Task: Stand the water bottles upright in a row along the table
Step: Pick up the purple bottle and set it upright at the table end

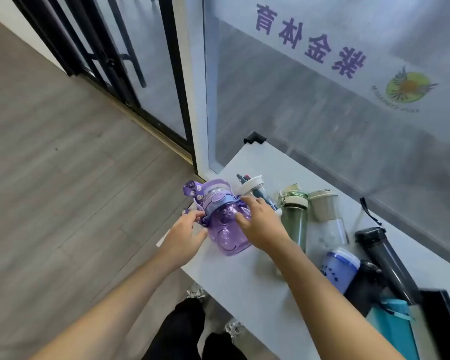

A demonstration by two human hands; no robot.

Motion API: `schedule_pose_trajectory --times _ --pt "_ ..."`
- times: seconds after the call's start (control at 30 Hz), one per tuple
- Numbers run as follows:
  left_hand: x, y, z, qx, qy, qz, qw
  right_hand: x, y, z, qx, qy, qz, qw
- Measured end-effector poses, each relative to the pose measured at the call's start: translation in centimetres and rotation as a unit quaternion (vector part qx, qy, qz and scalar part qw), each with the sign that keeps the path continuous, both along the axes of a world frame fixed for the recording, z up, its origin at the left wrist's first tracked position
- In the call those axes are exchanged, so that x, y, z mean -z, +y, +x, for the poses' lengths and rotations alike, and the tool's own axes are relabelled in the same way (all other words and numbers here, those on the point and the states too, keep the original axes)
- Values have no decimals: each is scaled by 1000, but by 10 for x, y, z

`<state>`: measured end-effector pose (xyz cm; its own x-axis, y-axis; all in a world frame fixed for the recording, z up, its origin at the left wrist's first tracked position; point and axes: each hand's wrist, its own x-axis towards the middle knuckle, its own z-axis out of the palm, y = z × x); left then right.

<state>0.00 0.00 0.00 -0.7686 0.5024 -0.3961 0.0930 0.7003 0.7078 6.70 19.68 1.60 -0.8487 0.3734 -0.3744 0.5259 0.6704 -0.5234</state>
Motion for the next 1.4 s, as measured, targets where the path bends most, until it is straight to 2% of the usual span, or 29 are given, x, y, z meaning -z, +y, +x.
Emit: schedule_pose_trajectory --times 0.13,0.27,0.43,0.57,0.67,0.8,0.93,1.03,1.17,1.23,1.4 --pt "13 24 -18 -143 -168 31 975 15 3 -29 -16 -93 4 996" --pt "27 40 -30 -221 -290 36 931 30 0 -42 13 -120 -29 992" --pt "33 52 -35 -298 -355 84 882 42 -6 -40 60 -129 -96 985" --pt "28 57 -37 -340 -383 103 853 47 -13 -32 106 -83 -135 982" --pt "20 56 -39 -347 -376 143 847 44 -23 -21 133 -28 -146 980" --pt "13 55 -40 -362 -320 213 849 39 -38 -7 178 61 -157 970" --pt "6 51 -47 -371 -251 252 858 32 -49 2 243 167 -217 931" --pt "7 48 -51 -349 -210 265 874 29 -53 8 293 188 -285 893" --pt "17 42 -52 -324 -171 265 892 26 -57 23 319 178 -317 875" --pt "18 39 -49 -311 -158 263 900 24 -62 32 316 174 -297 884" --pt "24 25 -44 -282 -111 249 920 23 -63 48 234 188 -134 944"
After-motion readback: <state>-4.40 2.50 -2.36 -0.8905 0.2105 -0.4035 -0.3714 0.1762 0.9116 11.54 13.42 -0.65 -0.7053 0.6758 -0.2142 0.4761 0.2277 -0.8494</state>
